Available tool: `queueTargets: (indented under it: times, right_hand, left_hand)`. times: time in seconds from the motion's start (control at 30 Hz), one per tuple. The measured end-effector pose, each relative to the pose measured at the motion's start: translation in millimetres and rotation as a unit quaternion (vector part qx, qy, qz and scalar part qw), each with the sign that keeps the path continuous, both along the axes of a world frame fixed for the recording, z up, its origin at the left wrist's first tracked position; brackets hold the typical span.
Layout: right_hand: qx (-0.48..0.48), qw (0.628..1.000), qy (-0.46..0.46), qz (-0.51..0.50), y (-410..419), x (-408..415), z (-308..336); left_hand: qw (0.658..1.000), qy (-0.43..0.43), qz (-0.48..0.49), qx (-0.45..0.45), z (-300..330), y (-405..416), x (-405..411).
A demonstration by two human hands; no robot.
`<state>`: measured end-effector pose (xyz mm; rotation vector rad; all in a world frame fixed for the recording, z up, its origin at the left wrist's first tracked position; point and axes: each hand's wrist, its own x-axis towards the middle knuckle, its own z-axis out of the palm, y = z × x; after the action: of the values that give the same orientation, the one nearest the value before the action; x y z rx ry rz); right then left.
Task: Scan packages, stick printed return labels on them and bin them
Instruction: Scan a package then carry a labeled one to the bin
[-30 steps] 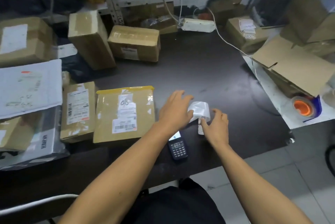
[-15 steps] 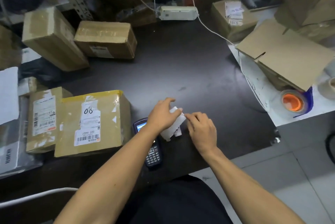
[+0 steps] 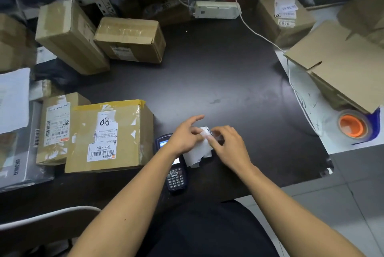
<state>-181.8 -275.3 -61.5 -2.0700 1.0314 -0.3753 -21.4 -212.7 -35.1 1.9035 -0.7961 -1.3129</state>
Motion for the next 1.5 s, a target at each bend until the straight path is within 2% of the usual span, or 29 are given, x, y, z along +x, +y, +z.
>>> queueTargets:
  times: [0.07,0.17,0.3,0.43,0.6,0.7,0.77,0.83,0.9,1.03,1.17,1.3,1.37,1.4,1.5]
  right_hand:
    - [0.041,0.999,0.015,0.025,-6.3,8.9,3.7]
    - [0.102,0.995,0.017,0.008,-15.8,13.7,6.2]
    - [0.130,0.991,0.030,-0.013,-23.4,13.9,10.9]
    - [0.166,0.979,0.037,-0.116,-38.2,6.8,15.5]
    - [0.166,0.939,-0.049,-0.298,-52.9,-2.9,24.7]
    - [0.104,0.939,-0.108,-0.309,-48.0,4.8,35.5]
    - [0.018,0.958,-0.130,-0.256,-37.4,14.0,40.8]
    - [-0.072,0.970,-0.132,-0.191,-24.4,24.4,42.1]
    - [-0.162,0.971,-0.120,-0.133,-11.4,35.8,41.6]
    - [-0.331,0.938,-0.090,-0.038,12.0,59.8,43.3]
    - [-0.371,0.923,-0.103,0.019,35.8,80.0,46.0]
    - [-0.356,0.924,-0.133,0.047,59.0,93.4,45.8]
    - [-0.316,0.935,-0.144,0.077,67.9,96.5,48.9]
    - [-0.264,0.949,-0.152,0.086,72.2,98.3,53.4]
    - [-0.014,0.987,-0.157,0.044,84.8,110.1,77.2]
  left_hand:
    - [1.000,-0.002,-0.007,-0.016,-1.6,0.4,0.0]
    - [0.999,-0.007,-0.024,-0.031,-1.2,2.1,0.8]
    - [0.999,-0.030,-0.026,-0.032,-0.2,2.4,1.1]
    - [0.999,-0.034,-0.001,-0.026,-0.8,1.0,3.0]
    - [0.999,-0.031,0.022,0.001,1.5,-2.9,1.2]
    - [0.999,-0.047,0.014,0.003,5.4,-2.3,-1.2]
    - [0.995,-0.103,0.006,-0.004,10.7,-0.6,-1.9]
    - [0.988,-0.147,0.037,-0.031,19.8,1.7,-1.6]
    - [0.986,-0.117,0.106,-0.059,33.1,3.9,0.1]
    - [0.971,0.007,0.216,-0.101,55.2,14.2,8.6]
    - [0.959,0.018,0.263,-0.108,61.5,37.9,25.0]
    - [0.951,0.008,0.286,-0.120,69.0,71.0,42.6]
    - [0.952,0.001,0.277,-0.128,73.4,88.9,51.5]
    - [0.955,-0.011,0.270,-0.125,76.1,98.2,56.4]
    - [0.964,-0.018,0.234,-0.123,84.7,125.2,71.8]
